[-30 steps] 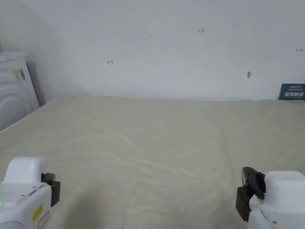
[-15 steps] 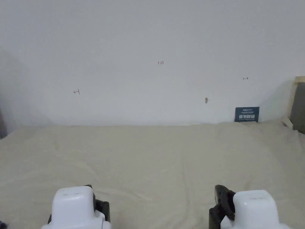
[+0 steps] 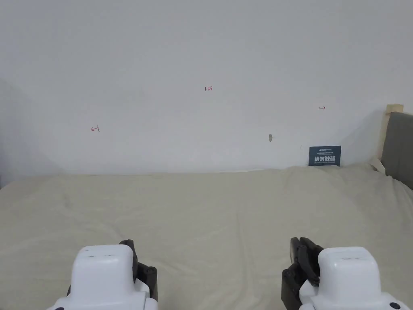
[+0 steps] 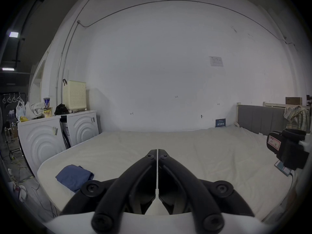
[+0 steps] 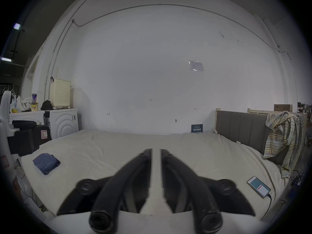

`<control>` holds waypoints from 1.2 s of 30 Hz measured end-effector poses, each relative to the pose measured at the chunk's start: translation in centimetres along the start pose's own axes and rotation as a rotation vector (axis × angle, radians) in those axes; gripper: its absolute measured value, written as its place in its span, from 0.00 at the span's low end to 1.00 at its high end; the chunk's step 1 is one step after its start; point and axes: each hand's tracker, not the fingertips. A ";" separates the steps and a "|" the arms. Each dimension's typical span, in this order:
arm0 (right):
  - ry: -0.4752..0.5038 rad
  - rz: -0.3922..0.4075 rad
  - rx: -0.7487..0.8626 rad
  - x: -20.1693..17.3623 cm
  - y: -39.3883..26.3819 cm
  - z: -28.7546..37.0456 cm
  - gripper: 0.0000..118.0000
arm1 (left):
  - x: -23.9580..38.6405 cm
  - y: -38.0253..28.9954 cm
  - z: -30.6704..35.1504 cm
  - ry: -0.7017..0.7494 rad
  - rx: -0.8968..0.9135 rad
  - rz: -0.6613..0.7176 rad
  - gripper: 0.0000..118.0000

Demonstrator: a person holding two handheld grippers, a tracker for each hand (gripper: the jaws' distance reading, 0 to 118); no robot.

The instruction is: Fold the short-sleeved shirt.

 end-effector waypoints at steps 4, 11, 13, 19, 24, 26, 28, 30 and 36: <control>0.041 -0.047 -0.015 0.3 0.5 -0.4 0.86 | -0.1 0.1 0.1 -0.017 -0.012 -0.001 0.77; -0.041 -0.062 -0.141 -0.2 1.4 -1.0 0.86 | -0.3 0.4 0.8 -0.040 -0.019 0.016 1.00; -0.058 -0.053 -0.178 -0.3 1.4 -1.2 0.86 | -0.4 0.4 0.8 -0.041 -0.009 0.013 1.00; -0.149 -0.007 -0.167 -0.9 1.0 -1.1 0.86 | -0.7 0.2 0.6 -0.037 -0.042 -0.002 1.00; -0.109 0.045 -0.167 -1.1 1.0 -0.9 0.86 | -0.9 -0.1 0.7 -0.040 -0.044 0.011 1.00; -0.093 0.062 -0.178 -1.3 1.0 -0.9 0.86 | -0.9 -0.1 0.6 -0.031 -0.054 0.003 1.00; -0.058 0.067 -0.180 -1.4 1.1 -0.7 0.86 | -1.1 -0.1 0.6 -0.039 -0.058 0.013 1.00; -0.073 0.135 -0.133 -1.9 1.0 -0.4 0.86 | -1.3 -0.1 0.6 -0.045 -0.055 0.030 1.00; -0.220 0.034 -0.121 -2.3 1.7 -0.6 0.87 | -1.5 0.0 0.3 -0.024 -0.055 0.029 1.00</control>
